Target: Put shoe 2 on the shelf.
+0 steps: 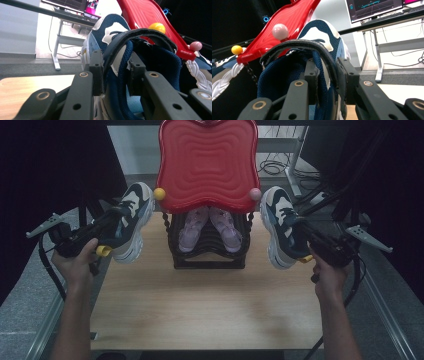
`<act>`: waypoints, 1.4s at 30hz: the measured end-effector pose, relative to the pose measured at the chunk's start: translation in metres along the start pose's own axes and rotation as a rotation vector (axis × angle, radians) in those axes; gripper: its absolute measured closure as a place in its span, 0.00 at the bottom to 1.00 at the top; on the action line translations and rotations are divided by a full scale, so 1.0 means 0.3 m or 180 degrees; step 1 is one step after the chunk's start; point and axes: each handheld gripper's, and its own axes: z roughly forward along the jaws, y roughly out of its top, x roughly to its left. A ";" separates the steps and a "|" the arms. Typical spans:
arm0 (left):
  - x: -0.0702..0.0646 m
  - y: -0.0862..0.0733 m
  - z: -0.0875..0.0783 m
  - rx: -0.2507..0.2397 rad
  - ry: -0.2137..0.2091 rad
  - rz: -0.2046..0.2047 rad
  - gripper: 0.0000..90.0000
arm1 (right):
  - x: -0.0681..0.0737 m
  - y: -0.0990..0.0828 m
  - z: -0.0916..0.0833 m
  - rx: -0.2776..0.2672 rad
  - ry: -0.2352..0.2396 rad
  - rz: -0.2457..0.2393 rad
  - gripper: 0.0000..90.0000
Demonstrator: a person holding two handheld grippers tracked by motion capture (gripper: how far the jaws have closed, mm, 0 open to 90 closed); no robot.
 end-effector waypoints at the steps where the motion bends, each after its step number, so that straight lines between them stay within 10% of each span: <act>1: 0.000 0.006 0.002 0.0002 -0.0005 -0.0002 0.79 | 0.002 0.008 0.003 -0.0008 -0.0003 -0.0020 0.79; 42: -0.092 0.259 0.070 -0.0218 -0.0086 0.0041 0.79 | 0.109 0.288 0.102 -0.0141 0.0081 -0.0113 0.78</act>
